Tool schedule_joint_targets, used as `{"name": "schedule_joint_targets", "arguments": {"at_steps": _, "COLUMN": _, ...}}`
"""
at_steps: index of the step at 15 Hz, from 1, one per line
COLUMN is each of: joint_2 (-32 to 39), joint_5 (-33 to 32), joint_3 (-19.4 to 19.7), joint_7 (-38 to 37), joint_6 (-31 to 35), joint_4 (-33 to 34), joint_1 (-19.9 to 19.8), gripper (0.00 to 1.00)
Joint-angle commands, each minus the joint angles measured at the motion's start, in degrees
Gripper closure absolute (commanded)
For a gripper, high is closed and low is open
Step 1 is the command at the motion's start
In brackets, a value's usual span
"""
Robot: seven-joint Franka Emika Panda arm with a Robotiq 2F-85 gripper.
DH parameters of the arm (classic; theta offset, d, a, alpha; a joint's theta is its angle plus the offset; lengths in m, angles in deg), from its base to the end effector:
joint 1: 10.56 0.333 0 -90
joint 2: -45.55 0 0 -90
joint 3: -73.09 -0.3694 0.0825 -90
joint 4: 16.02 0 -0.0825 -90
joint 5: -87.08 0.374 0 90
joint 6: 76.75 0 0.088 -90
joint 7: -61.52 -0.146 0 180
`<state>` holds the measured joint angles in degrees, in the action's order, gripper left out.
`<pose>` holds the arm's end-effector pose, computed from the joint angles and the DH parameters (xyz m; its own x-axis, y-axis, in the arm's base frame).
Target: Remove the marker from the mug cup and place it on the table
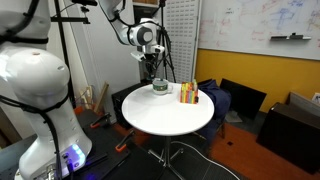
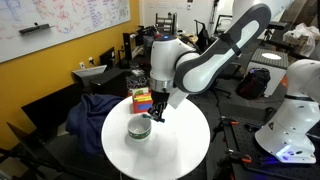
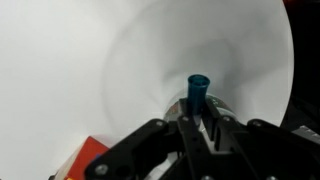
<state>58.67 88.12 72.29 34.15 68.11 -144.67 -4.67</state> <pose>0.5524 0.0649 0.2903 0.9291 -0.3676 0.0412 -0.3662 -0.9298 -0.0375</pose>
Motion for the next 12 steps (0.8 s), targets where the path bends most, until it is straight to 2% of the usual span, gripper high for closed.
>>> {"name": "schedule_joint_targets", "arguments": {"at_steps": 1, "joint_2": -3.12, "joint_5": -1.56, "joint_3": 1.27, "joint_7": -3.78, "joint_6": 2.79, "joint_4": -3.80, "joint_1": 1.13, "gripper": 0.95}}
{"name": "schedule_joint_targets", "arguments": {"at_steps": 12, "joint_2": -4.35, "joint_5": 1.65, "joint_3": 1.33, "joint_7": -8.54, "joint_6": 7.55, "joint_4": -9.80, "joint_1": 0.06, "gripper": 0.95}}
